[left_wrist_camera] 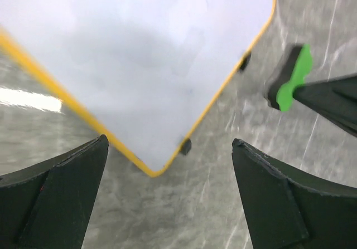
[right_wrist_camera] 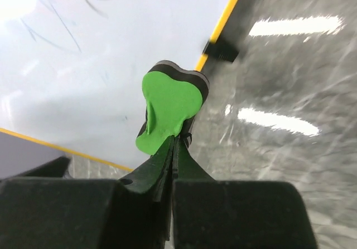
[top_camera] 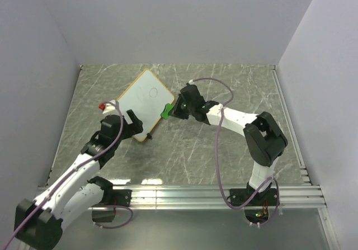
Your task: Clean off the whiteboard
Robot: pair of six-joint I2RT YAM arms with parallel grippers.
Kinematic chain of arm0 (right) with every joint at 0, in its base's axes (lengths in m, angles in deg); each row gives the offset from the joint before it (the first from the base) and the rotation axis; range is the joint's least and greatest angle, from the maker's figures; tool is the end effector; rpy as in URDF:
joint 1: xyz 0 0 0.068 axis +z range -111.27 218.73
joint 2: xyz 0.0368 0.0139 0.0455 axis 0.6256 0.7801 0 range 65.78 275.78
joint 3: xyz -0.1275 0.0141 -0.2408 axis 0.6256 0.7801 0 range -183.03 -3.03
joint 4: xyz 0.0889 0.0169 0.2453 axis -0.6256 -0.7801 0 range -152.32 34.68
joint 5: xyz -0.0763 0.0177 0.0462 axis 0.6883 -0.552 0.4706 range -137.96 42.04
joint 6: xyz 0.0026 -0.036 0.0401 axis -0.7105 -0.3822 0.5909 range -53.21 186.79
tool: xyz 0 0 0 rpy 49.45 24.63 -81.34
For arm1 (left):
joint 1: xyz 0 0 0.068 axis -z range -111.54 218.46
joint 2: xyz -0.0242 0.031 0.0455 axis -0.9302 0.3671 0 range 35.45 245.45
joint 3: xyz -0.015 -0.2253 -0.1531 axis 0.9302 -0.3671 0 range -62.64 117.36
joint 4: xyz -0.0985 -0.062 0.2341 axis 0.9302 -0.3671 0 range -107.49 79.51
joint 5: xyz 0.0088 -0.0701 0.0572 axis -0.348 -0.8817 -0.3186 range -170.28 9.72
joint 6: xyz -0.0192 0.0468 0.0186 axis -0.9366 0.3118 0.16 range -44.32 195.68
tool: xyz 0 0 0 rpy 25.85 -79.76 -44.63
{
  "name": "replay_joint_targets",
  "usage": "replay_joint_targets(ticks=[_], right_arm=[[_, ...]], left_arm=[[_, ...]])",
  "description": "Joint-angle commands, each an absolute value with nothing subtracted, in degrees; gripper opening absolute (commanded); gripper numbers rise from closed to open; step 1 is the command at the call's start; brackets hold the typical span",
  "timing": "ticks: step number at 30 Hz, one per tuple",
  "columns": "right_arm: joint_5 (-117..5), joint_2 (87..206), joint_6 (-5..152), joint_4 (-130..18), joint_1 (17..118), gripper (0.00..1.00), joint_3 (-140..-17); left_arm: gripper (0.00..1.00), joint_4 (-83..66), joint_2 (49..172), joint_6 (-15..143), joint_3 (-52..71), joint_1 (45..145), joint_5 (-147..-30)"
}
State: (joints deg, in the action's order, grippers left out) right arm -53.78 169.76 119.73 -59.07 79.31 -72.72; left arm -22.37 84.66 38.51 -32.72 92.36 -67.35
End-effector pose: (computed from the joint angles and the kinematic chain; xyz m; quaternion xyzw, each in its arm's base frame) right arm 0.3062 0.2670 0.2139 0.0745 0.8949 0.3501 0.2664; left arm 0.1783 -0.0702 0.2328 -0.1550 0.8534 -0.1634 0.4702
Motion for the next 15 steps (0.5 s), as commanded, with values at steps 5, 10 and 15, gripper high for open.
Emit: replay_joint_targets(ticks=[5, 10, 15], right_arm=[[-55.2, 167.0, 115.5, -62.1, 77.0, 0.0, -72.8], [-57.5, 168.8, 114.0, -62.3, 75.8, 0.0, -75.6], [-59.5, 171.4, 112.1, -63.7, 75.2, 0.0, -81.6]], left_arm=[[1.0, -20.4, 68.9, 40.6, -32.5, 92.2, -51.0], [0.98, -13.4, 65.9, 41.7, -38.0, 91.4, -52.1], [0.91, -4.6, 64.8, 38.0, -43.7, 85.0, -60.9]])
